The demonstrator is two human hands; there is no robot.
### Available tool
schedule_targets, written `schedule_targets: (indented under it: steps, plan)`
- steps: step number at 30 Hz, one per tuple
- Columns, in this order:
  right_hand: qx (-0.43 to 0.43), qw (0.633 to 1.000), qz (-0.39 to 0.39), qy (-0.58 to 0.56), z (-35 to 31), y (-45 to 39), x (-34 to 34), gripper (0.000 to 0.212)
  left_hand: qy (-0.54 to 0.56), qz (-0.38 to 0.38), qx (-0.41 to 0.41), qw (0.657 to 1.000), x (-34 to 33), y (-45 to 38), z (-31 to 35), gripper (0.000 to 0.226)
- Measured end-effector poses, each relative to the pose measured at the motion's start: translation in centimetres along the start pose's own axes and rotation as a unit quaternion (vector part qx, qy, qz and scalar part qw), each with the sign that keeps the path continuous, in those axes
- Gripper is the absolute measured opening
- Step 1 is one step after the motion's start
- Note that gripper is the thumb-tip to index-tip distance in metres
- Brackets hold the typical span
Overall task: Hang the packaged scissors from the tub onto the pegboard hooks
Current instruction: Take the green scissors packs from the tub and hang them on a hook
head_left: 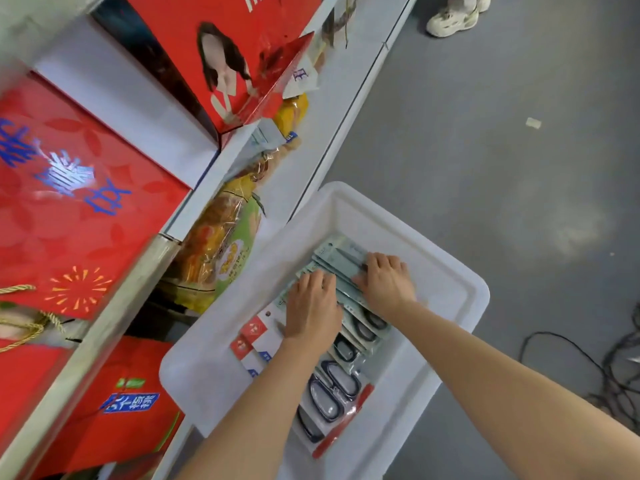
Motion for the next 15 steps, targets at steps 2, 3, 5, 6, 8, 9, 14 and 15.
schedule_targets:
  steps: [2, 3, 5, 6, 8, 9, 14, 15]
  plan:
    - [-0.023, 1.0, -0.014, 0.014, -0.4, -0.3, -0.9, 0.059, 0.024, 0.009, 0.011, 1.0, -0.2, -0.1, -0.2, 0.045]
    - [-0.038, 0.999, -0.021, 0.01, -0.6, -0.3, -1.1, 0.064, 0.038, 0.014, 0.018, 0.999, -0.3, 0.0, -0.5, 0.043]
    - [-0.073, 0.997, -0.032, -0.024, -0.5, 0.0, -1.0, 0.071, 0.076, 0.026, 0.038, 0.996, -0.2, 0.2, -1.0, 0.039]
    - [-0.092, 0.994, -0.036, -0.042, -0.4, 0.4, -0.9, 0.074, 0.1, 0.03, 0.055, 0.993, -0.2, 0.4, -1.4, 0.036]
    - [-0.125, 0.989, -0.048, -0.06, 0.0, 1.6, -0.6, 0.082, 0.147, 0.034, 0.085, 0.985, -0.2, 0.8, -2.0, 0.031]
    - [-0.138, 0.986, -0.055, -0.071, 0.1, 2.4, -0.7, 0.084, 0.165, 0.034, 0.097, 0.981, -0.3, 0.9, -2.1, 0.028]
    - [-0.177, 0.969, -0.018, -0.174, 1.2, 5.9, 1.2, 0.074, 0.301, 0.019, 0.232, 0.925, -1.4, 0.7, -2.7, 0.021]
    - [-0.177, 0.968, 0.012, -0.177, 1.5, 6.5, 2.3, 0.073, 0.327, 0.017, 0.263, 0.907, -1.8, 0.6, -2.6, 0.022]
Point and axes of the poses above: each hand's wrist, its own y-axis away from the middle knuckle, its own x-axis out of the back of the hand, z = x × y, the point moved 8 cm from there along -y, towards the middle knuckle, and after that the axes turned 6 degrees about -z, right-handed, at the moved point
